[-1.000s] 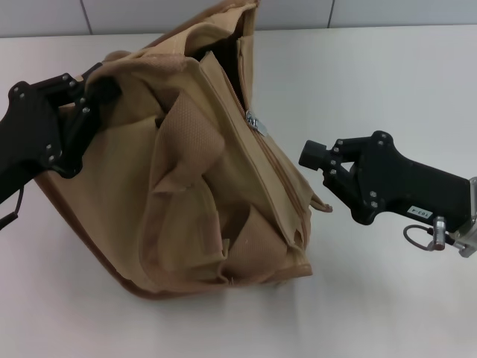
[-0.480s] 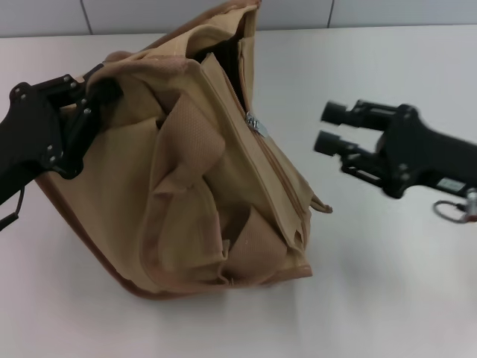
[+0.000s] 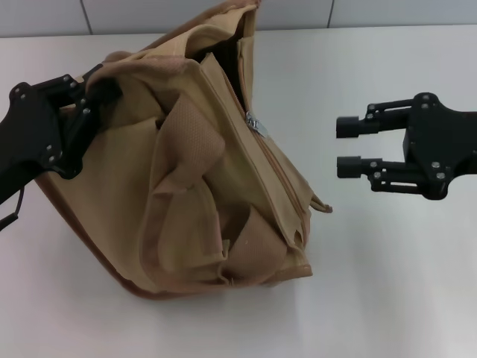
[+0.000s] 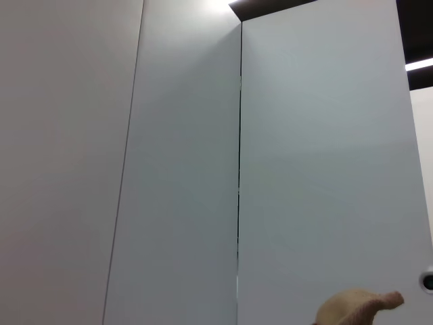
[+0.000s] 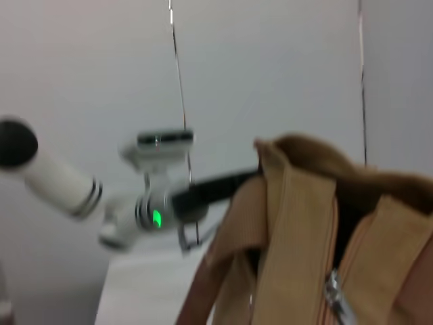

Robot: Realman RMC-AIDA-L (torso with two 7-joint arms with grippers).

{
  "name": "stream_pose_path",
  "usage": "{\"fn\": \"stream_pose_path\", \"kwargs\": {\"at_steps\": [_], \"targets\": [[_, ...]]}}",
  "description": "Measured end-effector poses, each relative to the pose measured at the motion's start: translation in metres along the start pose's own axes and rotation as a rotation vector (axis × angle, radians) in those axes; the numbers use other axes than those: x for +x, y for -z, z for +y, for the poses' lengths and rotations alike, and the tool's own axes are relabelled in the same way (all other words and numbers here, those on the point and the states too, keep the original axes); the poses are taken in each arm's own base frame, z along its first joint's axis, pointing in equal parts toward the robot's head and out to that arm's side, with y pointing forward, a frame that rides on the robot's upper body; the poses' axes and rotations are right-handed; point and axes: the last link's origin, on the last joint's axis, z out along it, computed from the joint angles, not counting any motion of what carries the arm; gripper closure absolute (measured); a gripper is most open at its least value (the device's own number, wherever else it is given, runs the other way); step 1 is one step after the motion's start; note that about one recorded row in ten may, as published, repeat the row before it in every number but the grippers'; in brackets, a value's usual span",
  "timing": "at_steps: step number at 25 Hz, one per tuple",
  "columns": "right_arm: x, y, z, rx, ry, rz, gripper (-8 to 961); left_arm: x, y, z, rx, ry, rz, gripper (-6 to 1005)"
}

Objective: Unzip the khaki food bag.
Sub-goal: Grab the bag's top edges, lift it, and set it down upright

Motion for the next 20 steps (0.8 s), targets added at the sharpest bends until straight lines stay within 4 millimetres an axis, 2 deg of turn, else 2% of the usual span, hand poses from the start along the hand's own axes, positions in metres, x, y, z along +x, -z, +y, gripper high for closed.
{"fn": "stream_pose_path", "kwargs": {"at_steps": [5, 12, 20], "targets": [[-0.018, -0.012, -0.007, -0.029, 0.053, 0.113, 471, 0.001, -0.002, 0.000, -0.009, -0.003, 0.006, 935], [-0.039, -0.030, -0.019, -0.037, 0.115, 0.135, 481, 0.003, -0.004, 0.000, -0.023, 0.000, 0.012, 935], [-0.044, -0.053, -0.027, -0.046, 0.135, 0.169, 491, 0.003, -0.004, 0.000, -0.025, 0.000, 0.012, 934]]}}
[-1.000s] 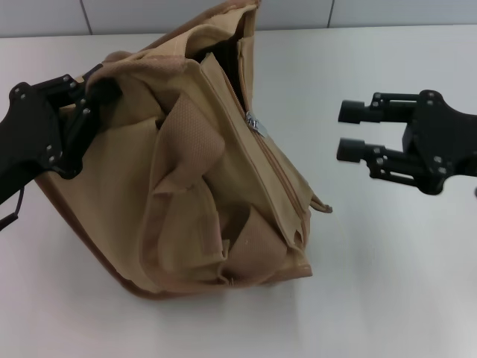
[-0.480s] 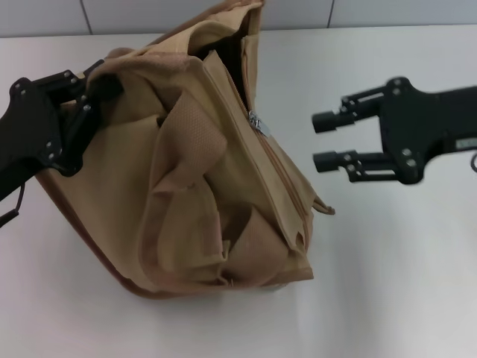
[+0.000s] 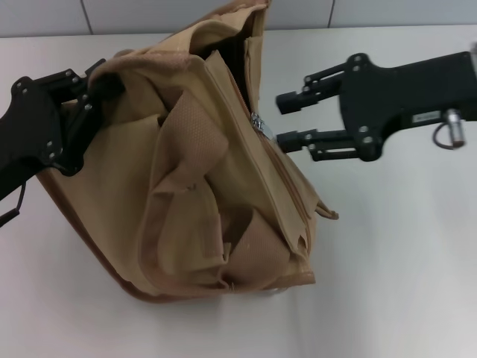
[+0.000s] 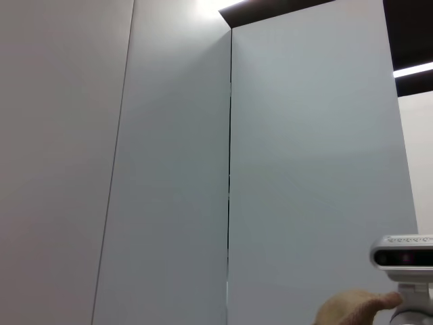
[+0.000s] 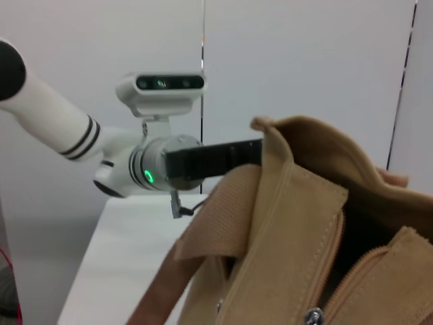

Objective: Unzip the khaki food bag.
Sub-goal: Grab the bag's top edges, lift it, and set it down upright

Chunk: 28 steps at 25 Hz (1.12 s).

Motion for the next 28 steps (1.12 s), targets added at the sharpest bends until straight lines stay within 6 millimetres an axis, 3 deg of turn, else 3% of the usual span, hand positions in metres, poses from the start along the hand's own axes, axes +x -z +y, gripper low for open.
{"fn": "stream_pose_path", "kwargs": {"at_steps": [8, 16, 19, 28], "targets": [[0.009, -0.030, -0.006, 0.010, -0.022, 0.048, 500, -0.001, -0.003, -0.001, 0.001, -0.004, 0.000, 934], [0.014, -0.038, -0.002, -0.027, -0.056, 0.032, 510, -0.002, -0.010, -0.005, -0.002, -0.011, -0.004, 934], [0.014, -0.038, 0.000, -0.045, -0.062, 0.023, 715, -0.002, -0.013, -0.007, 0.000, -0.011, -0.009, 934], [0.014, -0.038, 0.002, -0.059, -0.049, 0.021, 843, -0.001, -0.017, -0.010, -0.001, -0.019, -0.007, 933]]}}
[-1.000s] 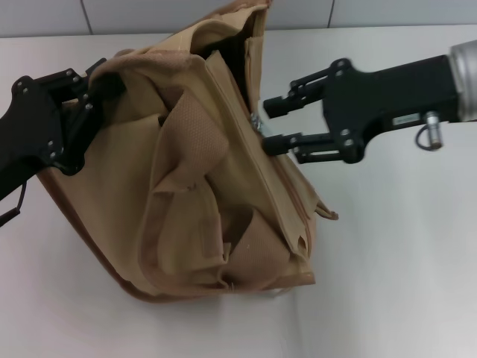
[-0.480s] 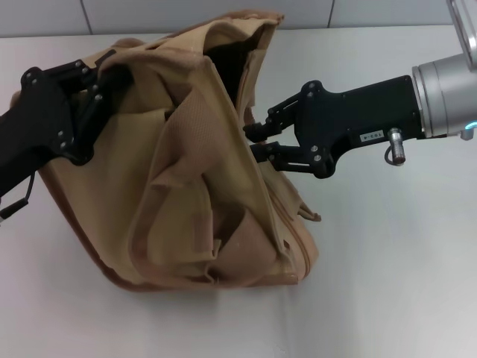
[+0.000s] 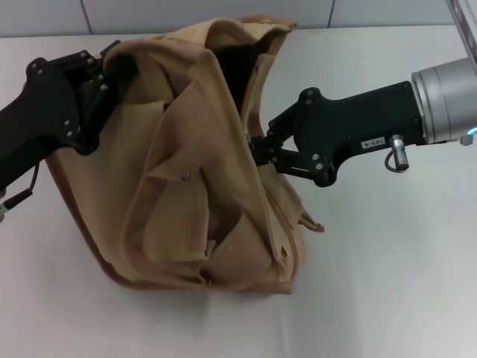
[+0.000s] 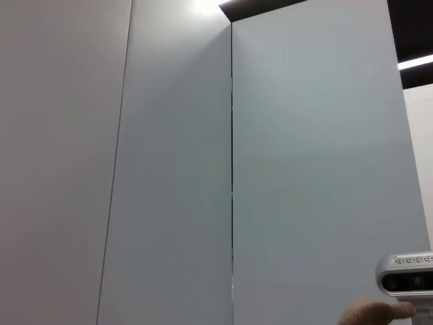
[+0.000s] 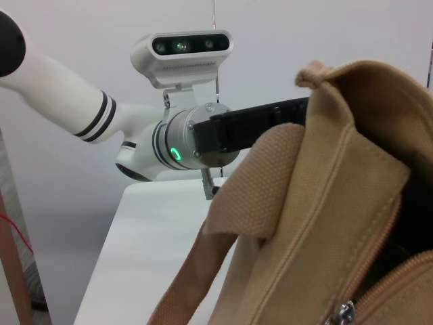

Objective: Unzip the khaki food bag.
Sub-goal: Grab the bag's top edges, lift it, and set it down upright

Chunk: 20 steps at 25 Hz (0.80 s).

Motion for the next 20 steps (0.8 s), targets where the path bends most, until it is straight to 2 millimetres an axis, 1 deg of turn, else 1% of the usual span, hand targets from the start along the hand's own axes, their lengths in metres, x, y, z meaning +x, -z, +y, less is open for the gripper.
{"fn": "stream_pose_path", "kwargs": {"at_steps": [5, 11, 20], "targets": [[0.0003, -0.0002, 0.0002, -0.001, 0.019, 0.000, 905, 0.0009, -0.0024, -0.0020, -0.004, -0.005, -0.001, 933], [0.0023, 0.0009, 0.0007, 0.003, 0.037, -0.001, 937, 0.0021, -0.0021, -0.0035, 0.003, -0.011, 0.002, 933], [0.0072, 0.0030, 0.0045, -0.008, 0.070, 0.007, 945, 0.0043, -0.0006, -0.0059, 0.021, -0.017, 0.014, 933]]}}
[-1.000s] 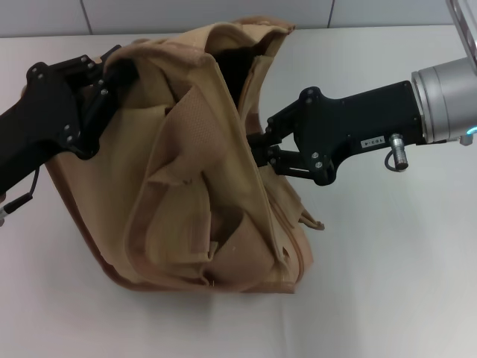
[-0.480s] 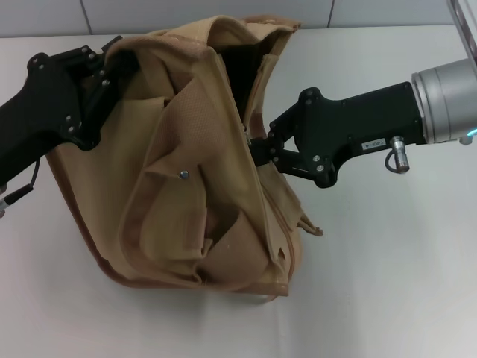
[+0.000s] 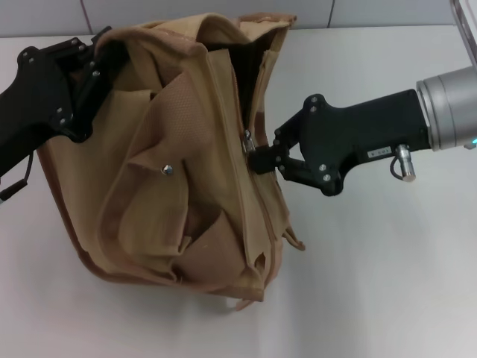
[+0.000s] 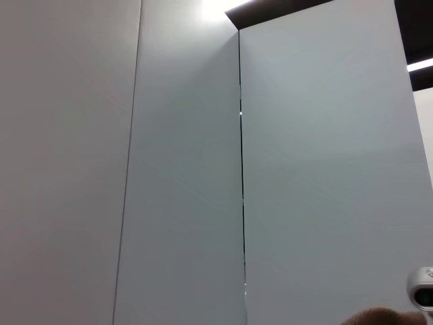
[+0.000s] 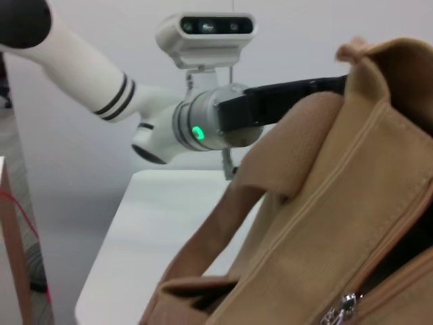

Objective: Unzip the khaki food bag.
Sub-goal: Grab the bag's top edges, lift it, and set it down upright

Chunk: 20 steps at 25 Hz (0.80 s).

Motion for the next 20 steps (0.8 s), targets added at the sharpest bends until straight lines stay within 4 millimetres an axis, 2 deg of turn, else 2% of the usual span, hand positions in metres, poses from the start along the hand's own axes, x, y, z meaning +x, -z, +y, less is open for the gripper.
{"fn": "stream_pose_path", "kwargs": {"at_steps": [20], "targets": [[0.009, 0.003, 0.013, -0.060, 0.032, 0.024, 952, 0.003, 0.000, -0.002, 0.016, 0.002, 0.024, 932]]}}
